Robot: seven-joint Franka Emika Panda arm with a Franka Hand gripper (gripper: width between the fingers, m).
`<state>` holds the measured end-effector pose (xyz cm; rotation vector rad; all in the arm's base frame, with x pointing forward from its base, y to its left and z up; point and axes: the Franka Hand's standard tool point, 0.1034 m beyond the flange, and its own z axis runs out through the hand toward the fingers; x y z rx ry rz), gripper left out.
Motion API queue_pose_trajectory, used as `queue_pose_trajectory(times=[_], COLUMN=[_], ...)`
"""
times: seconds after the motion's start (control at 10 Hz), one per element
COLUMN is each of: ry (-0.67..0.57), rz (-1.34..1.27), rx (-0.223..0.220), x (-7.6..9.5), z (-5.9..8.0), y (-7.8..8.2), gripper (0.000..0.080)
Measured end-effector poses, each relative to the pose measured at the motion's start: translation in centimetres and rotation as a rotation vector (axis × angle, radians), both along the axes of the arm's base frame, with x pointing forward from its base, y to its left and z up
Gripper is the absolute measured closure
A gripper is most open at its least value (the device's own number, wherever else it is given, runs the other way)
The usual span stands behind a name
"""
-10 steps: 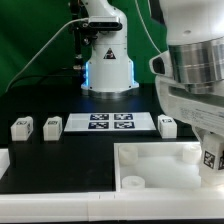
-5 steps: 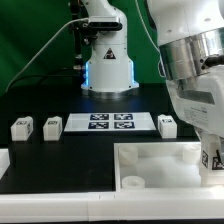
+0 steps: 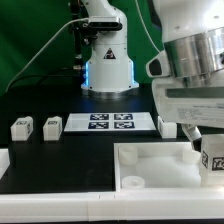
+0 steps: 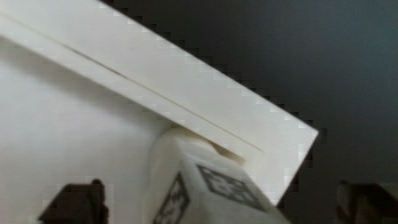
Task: Assemble one leg
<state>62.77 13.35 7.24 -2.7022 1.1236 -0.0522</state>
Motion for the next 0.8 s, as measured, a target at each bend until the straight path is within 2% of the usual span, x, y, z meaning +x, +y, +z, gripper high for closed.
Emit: queue_pose_trajectory(times=[0.5,0.7,0.8], ry=[-0.086,-0.117,-0.116], rz=[0.482,0.713,0.714], rx=[-0.056,-0.116,-0.114], x=[0.11,0.58,0.49], z=[-0.19,0.15,0.03], y=[-0.33,-0.7,-0.71], gripper=[0.0151,0.0151,0.0151])
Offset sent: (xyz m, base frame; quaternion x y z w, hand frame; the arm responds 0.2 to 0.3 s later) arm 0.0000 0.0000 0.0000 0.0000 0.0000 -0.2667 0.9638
